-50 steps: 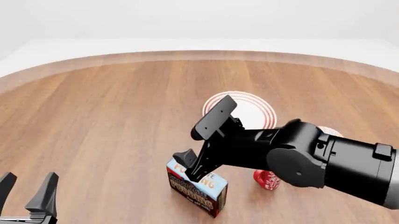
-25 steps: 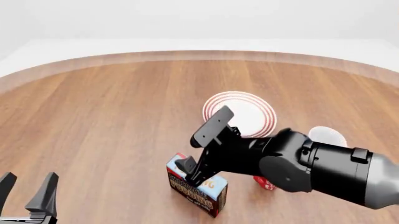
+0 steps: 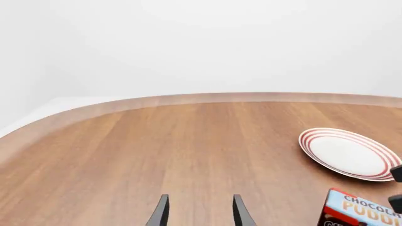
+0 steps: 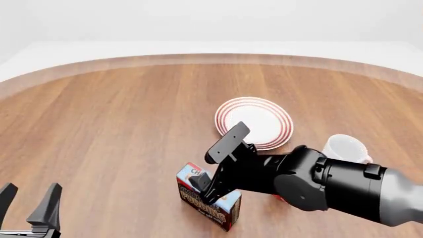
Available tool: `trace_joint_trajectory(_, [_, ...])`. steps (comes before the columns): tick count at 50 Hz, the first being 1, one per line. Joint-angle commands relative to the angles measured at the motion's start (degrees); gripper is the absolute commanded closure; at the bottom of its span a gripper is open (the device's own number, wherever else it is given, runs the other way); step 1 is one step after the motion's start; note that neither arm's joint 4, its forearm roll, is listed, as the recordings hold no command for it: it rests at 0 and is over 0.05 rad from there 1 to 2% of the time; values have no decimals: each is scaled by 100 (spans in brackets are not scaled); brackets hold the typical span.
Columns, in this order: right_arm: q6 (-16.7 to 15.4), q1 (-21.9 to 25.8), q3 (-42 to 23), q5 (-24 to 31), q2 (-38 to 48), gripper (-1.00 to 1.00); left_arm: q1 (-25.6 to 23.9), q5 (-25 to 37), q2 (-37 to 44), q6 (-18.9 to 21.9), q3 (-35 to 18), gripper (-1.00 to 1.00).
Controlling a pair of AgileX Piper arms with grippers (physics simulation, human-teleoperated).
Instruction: Put the chocolate pudding to the right of the plate.
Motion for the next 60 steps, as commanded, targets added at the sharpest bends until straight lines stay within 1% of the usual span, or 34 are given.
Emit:
trace_joint_trajectory(1, [83,2,91,-117,108,-100,0,0,0,0,0,-100])
trace_joint_trajectory(2, [121,-5,100,-129,132,-100,0,0,0,0,0,-100])
trace_joint_trajectory(13, [133,4,58,-181,279,-100,0,0,0,0,0,-100])
trace_joint_trajectory(29, [133,4,57,-181,280,-100,0,0,0,0,0,-100])
trace_joint_trajectory(31, [136,-105,185,-258,293,-100,0,0,0,0,0,-100])
trace_joint_trajectory(32, [157,-99,205,-281,302,-100,0,0,0,0,0,-100])
trace_joint_trajectory(33, [388,65,137,-270,377,-100,0,0,0,0,0,-100])
trace_joint_trajectory(34, [388,65,136,-270,378,-100,0,0,0,0,0,-100])
trace_joint_trajectory(36, [292,9,204,-321,377,-100,0,0,0,0,0,-100])
trace_joint_trajectory(40, [322,17,208,-345,410,-100,0,0,0,0,0,-100])
trace_joint_trajectory(41, [413,94,168,-335,455,-100,0,0,0,0,0,-100])
trace_joint_trajectory(42, [398,10,203,-340,410,-100,0,0,0,0,0,-100])
trace_joint_trajectory(50, [410,9,230,-407,485,-100,0,0,0,0,0,-100])
trace_joint_trajectory(54, [340,-50,308,-424,408,-100,0,0,0,0,0,-100])
trace_joint_trajectory(60, [338,-114,369,-437,364,-100,0,0,0,0,0,-100])
